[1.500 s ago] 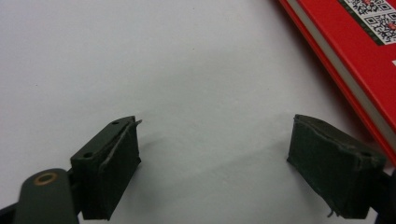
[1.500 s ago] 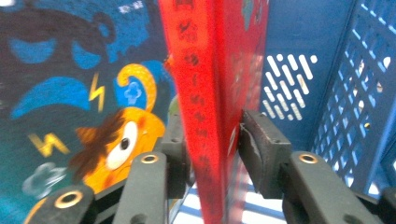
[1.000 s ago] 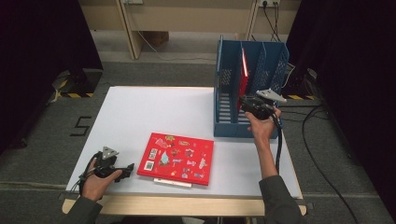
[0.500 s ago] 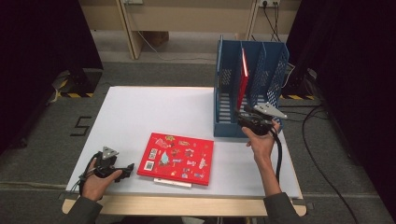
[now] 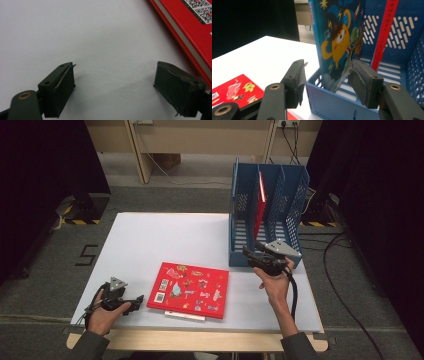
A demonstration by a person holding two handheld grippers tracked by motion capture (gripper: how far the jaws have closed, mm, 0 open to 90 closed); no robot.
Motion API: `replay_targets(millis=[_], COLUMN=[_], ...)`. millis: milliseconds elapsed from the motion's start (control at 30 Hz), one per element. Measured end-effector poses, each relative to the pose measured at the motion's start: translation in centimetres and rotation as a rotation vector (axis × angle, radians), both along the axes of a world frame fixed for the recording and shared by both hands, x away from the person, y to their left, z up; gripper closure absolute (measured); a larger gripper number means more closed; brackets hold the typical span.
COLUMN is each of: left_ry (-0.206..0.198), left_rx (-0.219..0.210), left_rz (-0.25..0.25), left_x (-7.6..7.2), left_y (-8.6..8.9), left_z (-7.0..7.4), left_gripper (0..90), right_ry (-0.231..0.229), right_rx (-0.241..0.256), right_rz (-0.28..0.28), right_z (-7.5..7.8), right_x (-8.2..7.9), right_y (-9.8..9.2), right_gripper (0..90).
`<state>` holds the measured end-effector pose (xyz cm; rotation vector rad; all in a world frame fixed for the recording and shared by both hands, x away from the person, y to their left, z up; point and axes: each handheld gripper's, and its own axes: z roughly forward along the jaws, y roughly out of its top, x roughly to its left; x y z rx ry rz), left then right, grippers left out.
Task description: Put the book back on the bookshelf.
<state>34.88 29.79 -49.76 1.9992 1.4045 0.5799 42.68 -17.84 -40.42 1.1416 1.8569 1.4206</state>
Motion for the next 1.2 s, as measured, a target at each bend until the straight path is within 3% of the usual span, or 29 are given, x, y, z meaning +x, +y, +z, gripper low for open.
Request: replay_targets(millis=[1000, 1200], left_ry=[-0.011, -0.017], left_rx=[0.018, -0.009], left_rz=[-0.009, -0.016], left_x=[-0.1, -0.1], left_y=[-0.1, -0.2], left_z=[0.1, 0.2], left_gripper=[15.4, 15.3], right_ry=[0.143, 0.166], right_rx=[0.038, 0.036], right_rz=[0.091, 0.119], right_z=[-4.1, -4.8], right_x=[-4.5, -5.4], right_y=[2.3, 2.9], right_gripper=[36.2, 36.1])
